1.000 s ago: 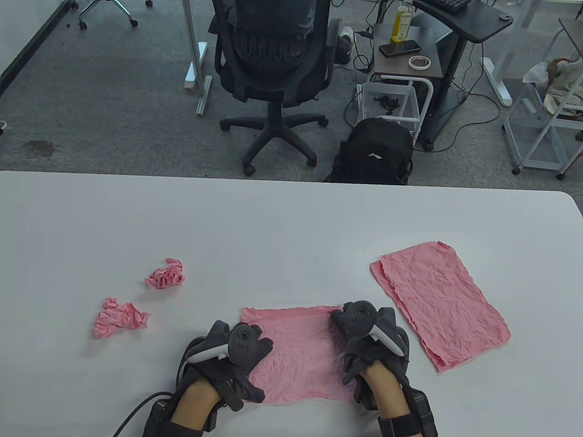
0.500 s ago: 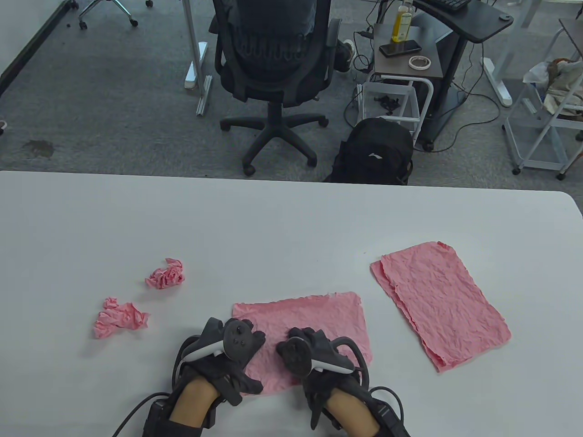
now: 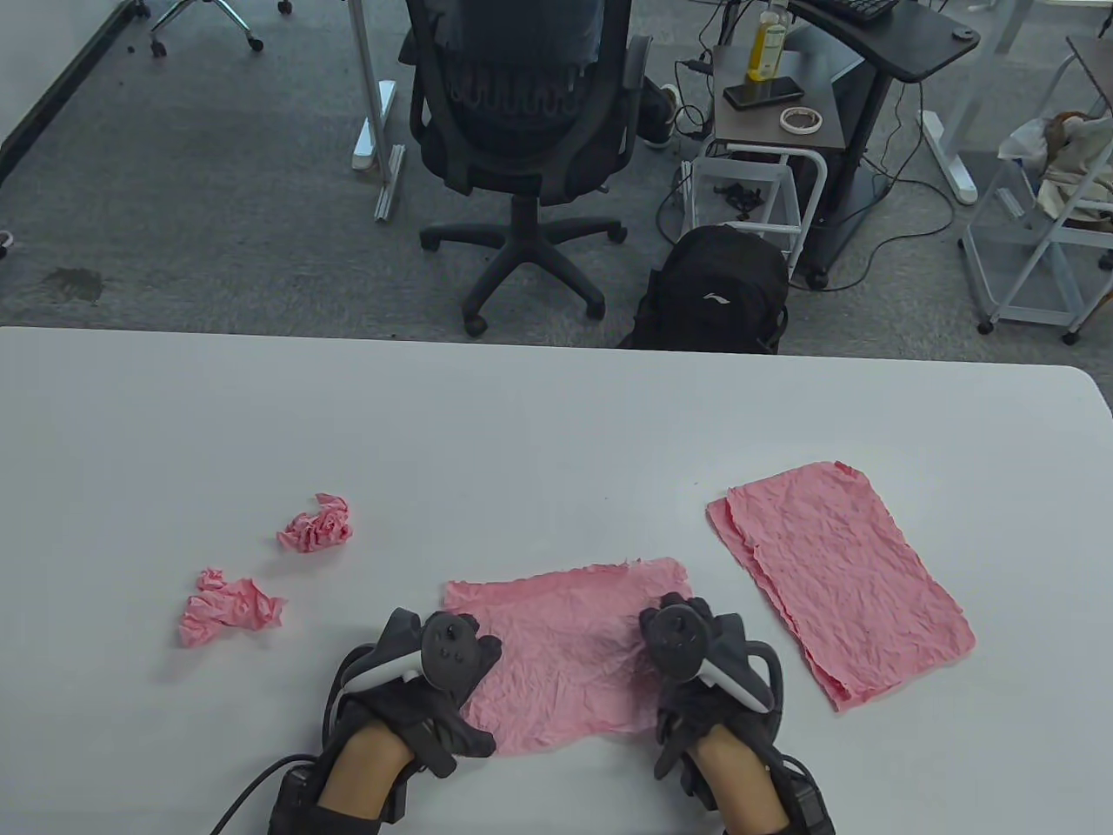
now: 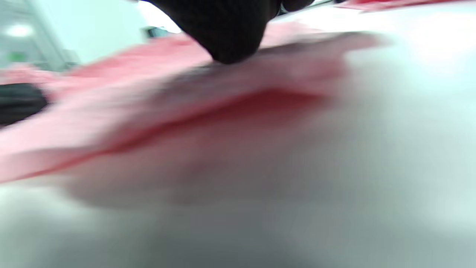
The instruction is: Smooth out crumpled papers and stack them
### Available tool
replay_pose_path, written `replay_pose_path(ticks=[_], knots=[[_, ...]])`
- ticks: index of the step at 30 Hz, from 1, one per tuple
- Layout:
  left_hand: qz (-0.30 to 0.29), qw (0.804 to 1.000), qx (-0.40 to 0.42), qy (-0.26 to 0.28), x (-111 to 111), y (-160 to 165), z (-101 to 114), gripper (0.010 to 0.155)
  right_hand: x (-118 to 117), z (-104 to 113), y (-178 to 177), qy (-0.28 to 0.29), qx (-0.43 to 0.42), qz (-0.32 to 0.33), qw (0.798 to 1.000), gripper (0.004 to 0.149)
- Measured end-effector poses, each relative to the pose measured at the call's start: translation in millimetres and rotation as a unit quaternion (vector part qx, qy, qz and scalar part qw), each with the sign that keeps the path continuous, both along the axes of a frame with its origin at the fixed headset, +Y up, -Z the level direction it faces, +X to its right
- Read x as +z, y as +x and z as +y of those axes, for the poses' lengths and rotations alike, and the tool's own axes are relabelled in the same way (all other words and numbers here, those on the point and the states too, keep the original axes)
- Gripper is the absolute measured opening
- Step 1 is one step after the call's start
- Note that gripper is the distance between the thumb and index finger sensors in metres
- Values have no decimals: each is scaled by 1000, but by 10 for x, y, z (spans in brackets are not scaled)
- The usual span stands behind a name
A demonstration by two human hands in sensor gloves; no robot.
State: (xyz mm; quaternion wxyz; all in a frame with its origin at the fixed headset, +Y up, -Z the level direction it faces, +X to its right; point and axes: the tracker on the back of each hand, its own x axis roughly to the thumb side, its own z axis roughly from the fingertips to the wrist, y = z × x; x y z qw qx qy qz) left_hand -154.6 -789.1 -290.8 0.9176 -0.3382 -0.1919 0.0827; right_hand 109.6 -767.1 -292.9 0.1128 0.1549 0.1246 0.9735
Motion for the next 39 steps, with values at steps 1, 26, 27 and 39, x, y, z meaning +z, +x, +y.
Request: replay_pose_path(ticks=[1, 26, 27, 39], knots=[[0, 1000, 0, 0, -2, 1, 1, 104, 56, -15, -203, -2, 0, 41, 999, 60], [-17, 1000, 0, 7, 51, 28, 44, 102, -207, 25, 750, 43, 39, -254, 965, 50], [-18, 1000, -2, 7, 53, 34, 50, 102, -219, 14, 720, 56, 42, -250, 966, 52], [-18, 1000, 1, 4, 64, 27, 42, 101, -125, 99, 798, 53, -329, -222, 916, 43]])
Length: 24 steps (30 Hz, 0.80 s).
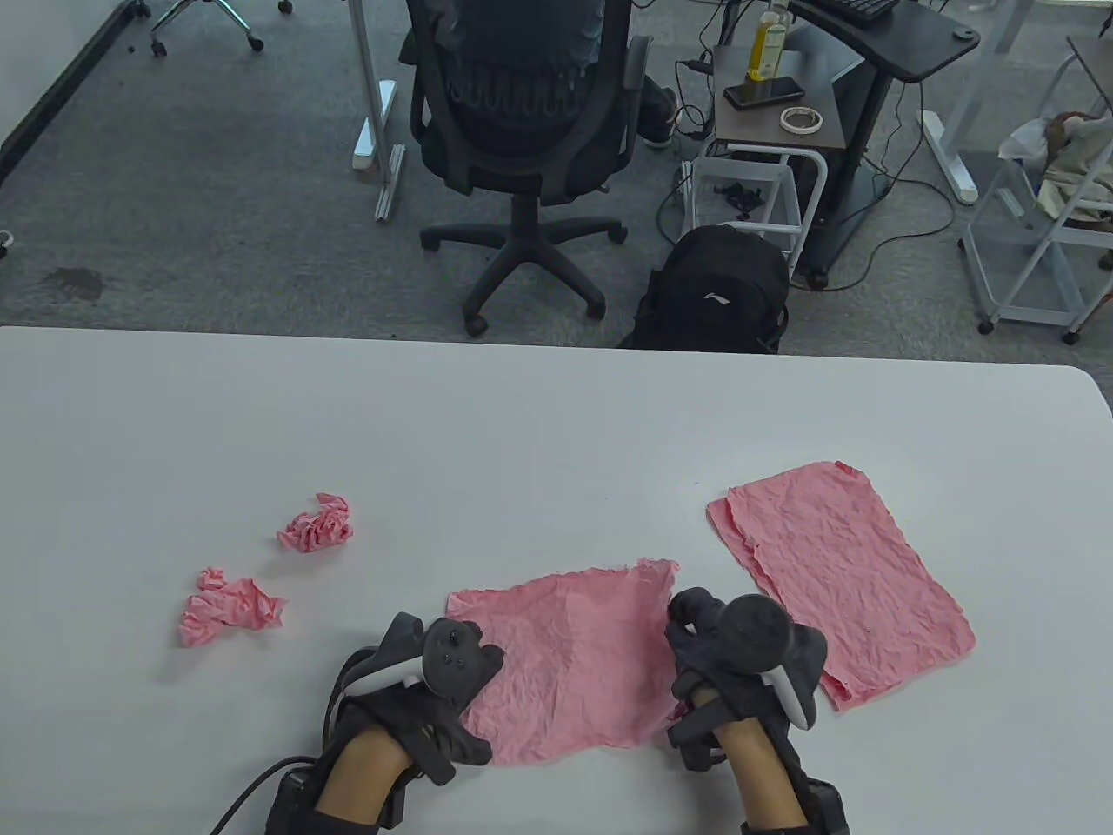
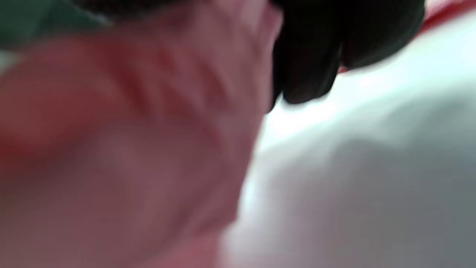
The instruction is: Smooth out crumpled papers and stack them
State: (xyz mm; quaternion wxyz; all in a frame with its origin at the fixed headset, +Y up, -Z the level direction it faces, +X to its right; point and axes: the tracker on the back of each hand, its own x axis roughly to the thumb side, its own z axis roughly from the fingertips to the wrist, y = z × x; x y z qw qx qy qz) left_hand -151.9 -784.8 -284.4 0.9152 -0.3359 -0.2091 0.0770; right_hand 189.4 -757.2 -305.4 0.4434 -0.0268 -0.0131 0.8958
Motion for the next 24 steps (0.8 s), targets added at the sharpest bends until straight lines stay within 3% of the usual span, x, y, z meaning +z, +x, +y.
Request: replay_pose_path(ticks=[1, 3, 5, 6, 9, 10, 11, 15, 19, 22, 24], knots=[[0, 1000, 0, 1, 1, 0, -3, 101, -2, -14, 21, -17, -44, 2, 999, 46], [2, 1000, 3, 1, 4, -6, -8, 101, -14, -97, 67, -76, -151, 22, 985, 71], [3, 1000, 6, -2, -1, -13, -12, 101, -30, -171, 91, -127, -182, 44, 974, 87], [3, 1000, 5, -2, -1, -13, -12, 101, -35, -199, 99, -148, -183, 52, 971, 86], [2, 1000, 4, 1, 2, -11, -12, 101, -23, -237, 123, -182, -140, 73, 971, 64], [2, 1000, 6, 0, 1, -14, -14, 101, -16, -217, 118, -171, -120, 60, 976, 48], [1, 1000, 7, 0, -1, -15, -15, 101, -26, -195, 109, -149, -111, 55, 981, 41], [-5, 1000, 9, 18, -4, -28, 19, 99, -37, -127, 144, -111, -119, 44, 986, 39], [36, 990, 35, 131, -47, -100, 165, 95, -113, -109, 352, -61, -216, 10, 974, 41], [65, 969, 26, 238, -29, -196, 351, 94, -112, -54, 611, 42, -298, -49, 953, 41], [89, 959, 37, 268, -23, -250, 399, 93, -101, -3, 776, 109, -340, -99, 929, 41]])
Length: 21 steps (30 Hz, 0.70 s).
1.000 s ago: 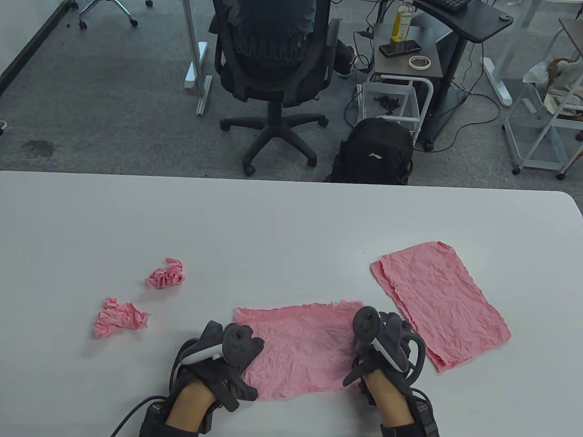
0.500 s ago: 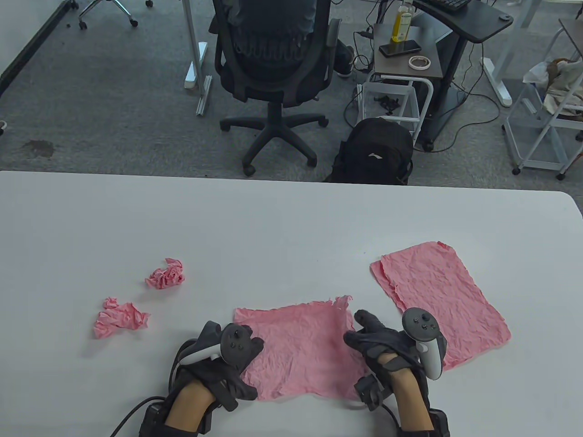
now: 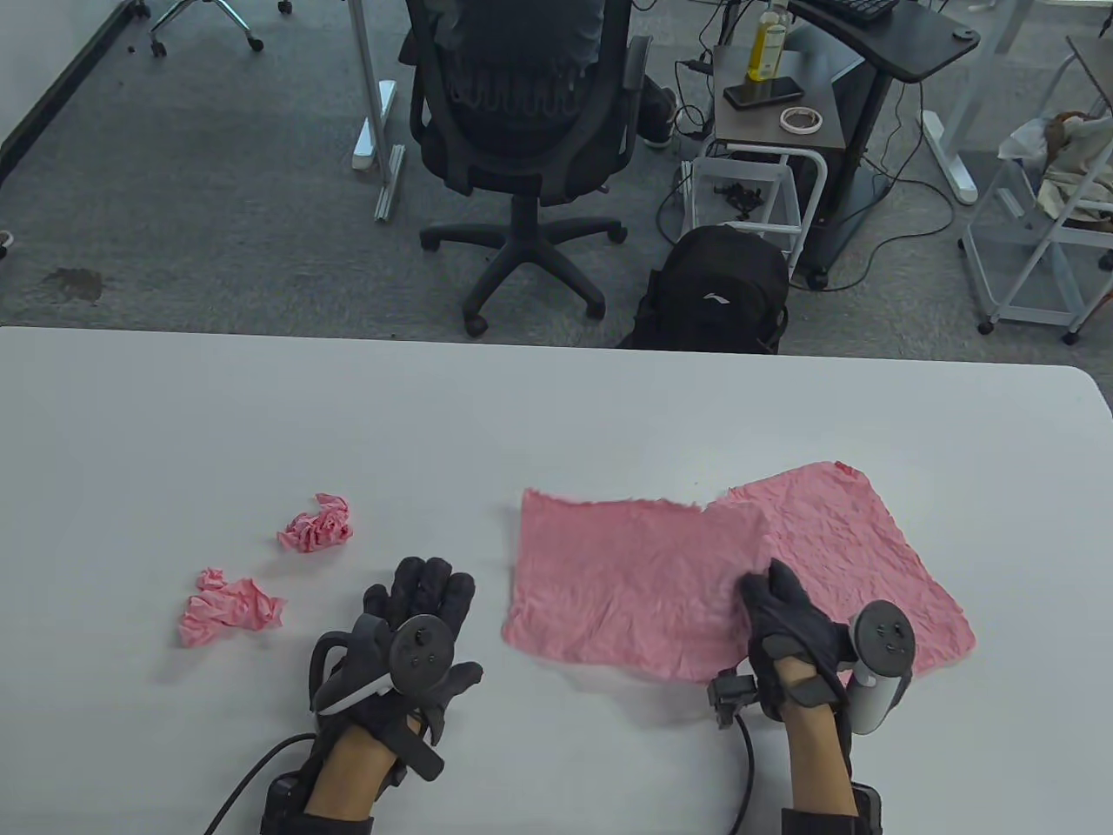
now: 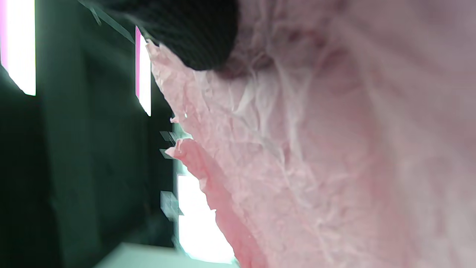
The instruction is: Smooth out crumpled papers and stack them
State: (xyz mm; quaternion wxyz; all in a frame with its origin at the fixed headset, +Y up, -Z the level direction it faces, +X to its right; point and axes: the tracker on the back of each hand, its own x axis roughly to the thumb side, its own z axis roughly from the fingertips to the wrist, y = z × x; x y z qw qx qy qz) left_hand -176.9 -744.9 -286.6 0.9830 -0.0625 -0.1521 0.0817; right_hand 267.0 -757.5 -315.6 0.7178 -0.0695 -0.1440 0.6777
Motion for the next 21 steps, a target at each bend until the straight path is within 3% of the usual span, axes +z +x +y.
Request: replay_pose_path(ticks=[3, 8, 15, 21], knots=[[16, 1000, 7, -11, -23, -68, -17, 92, 76, 23, 284, 59, -90, -84, 991, 41], [25, 998, 10, -48, -89, -125, -122, 92, 279, -60, 645, 37, -126, -226, 965, 41], [27, 998, 11, -59, -108, -154, -159, 91, 364, -189, 849, -15, -75, -282, 956, 46], [25, 999, 27, -33, -98, -201, -119, 89, 429, -143, 929, -35, -9, -311, 950, 51]])
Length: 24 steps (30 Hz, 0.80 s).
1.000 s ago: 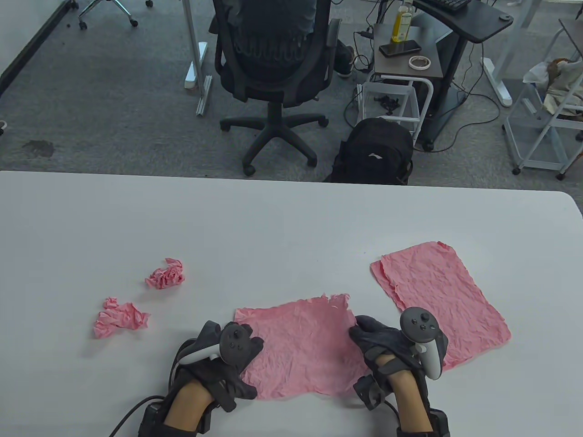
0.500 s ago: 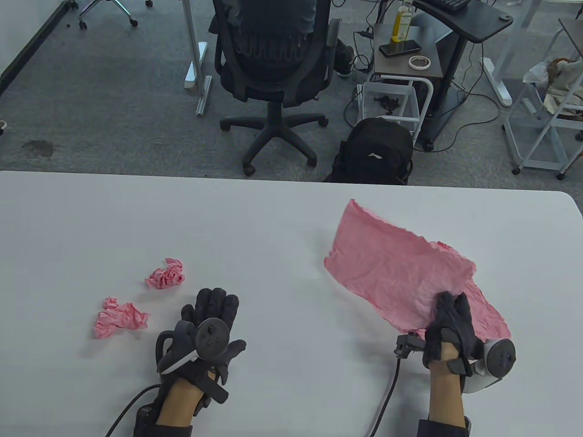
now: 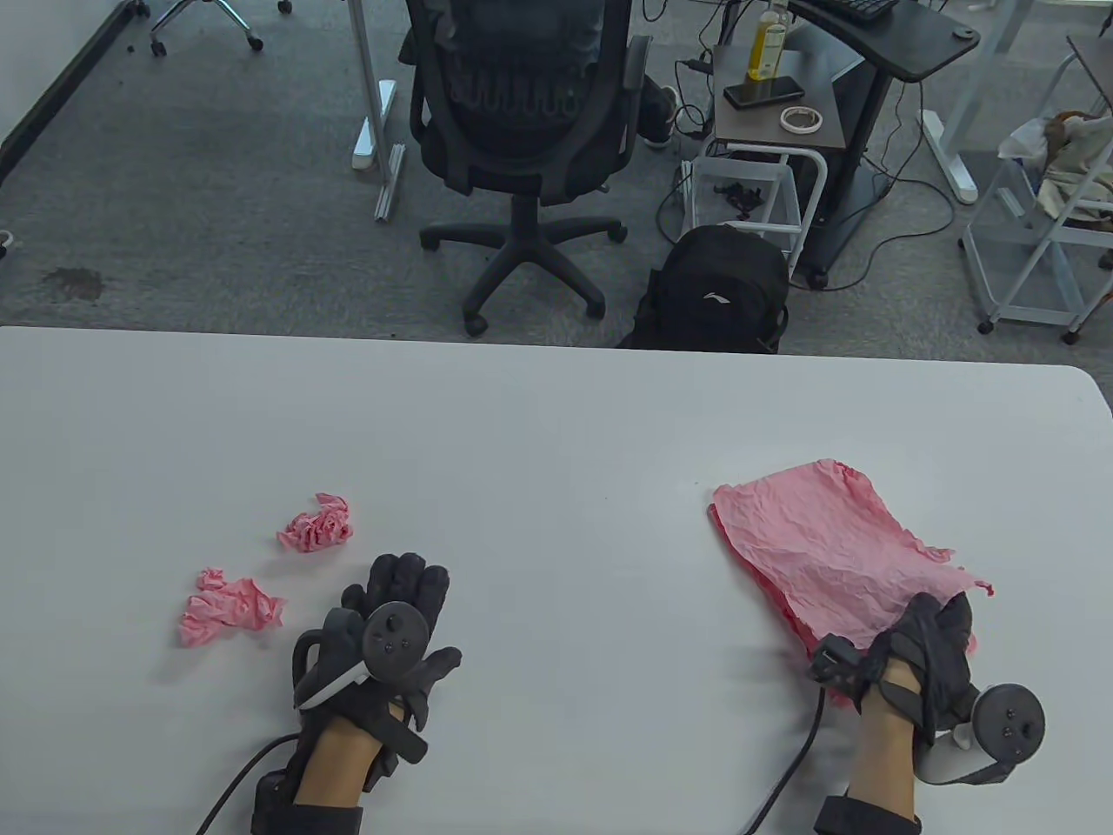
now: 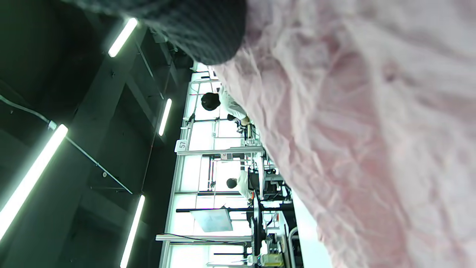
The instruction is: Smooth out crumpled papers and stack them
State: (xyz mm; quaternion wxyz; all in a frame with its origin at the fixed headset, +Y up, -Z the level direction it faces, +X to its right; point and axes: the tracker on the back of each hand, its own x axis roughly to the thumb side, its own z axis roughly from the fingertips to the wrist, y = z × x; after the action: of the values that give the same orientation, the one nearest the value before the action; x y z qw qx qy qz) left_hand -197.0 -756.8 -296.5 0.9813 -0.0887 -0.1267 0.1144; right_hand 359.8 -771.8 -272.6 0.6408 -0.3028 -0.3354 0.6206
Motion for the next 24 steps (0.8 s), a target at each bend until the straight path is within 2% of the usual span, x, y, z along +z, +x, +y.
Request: replay_pose_path(ticks=[1, 2, 3, 5, 8, 11, 14, 19, 21, 24], knots=[[3, 1000, 1, 3, 6, -19, 14, 89, 3, 22, -3, -7, 15, 8, 1000, 55], [8, 1000, 3, 7, 9, -50, 27, 89, 17, 62, -25, -11, 30, 24, 999, 68], [14, 1000, 5, 9, 9, -77, 38, 89, 35, 96, -33, -16, 42, 22, 999, 75], [31, 999, 12, 16, -7, -177, 68, 89, 87, 204, -44, -46, 105, 4, 993, 80], [87, 995, 18, 43, -3, -431, 142, 88, 158, 361, -109, -68, 211, -20, 975, 79], [166, 983, 14, 75, 22, -746, 221, 85, 176, 494, -217, -51, 268, -25, 962, 78], [238, 968, 19, 79, 55, -1021, 228, 80, 173, 585, -372, -20, 310, -9, 950, 74], [316, 948, 30, 20, 50, -1350, 81, 76, 83, 652, -692, 1, 366, 56, 929, 71], [332, 943, 27, 5, 45, -1400, 9, 77, 62, 635, -771, -3, 374, 71, 925, 69], [344, 938, 25, -47, 9, -1454, -105, 78, -6, 579, -867, -6, 371, 103, 923, 68]])
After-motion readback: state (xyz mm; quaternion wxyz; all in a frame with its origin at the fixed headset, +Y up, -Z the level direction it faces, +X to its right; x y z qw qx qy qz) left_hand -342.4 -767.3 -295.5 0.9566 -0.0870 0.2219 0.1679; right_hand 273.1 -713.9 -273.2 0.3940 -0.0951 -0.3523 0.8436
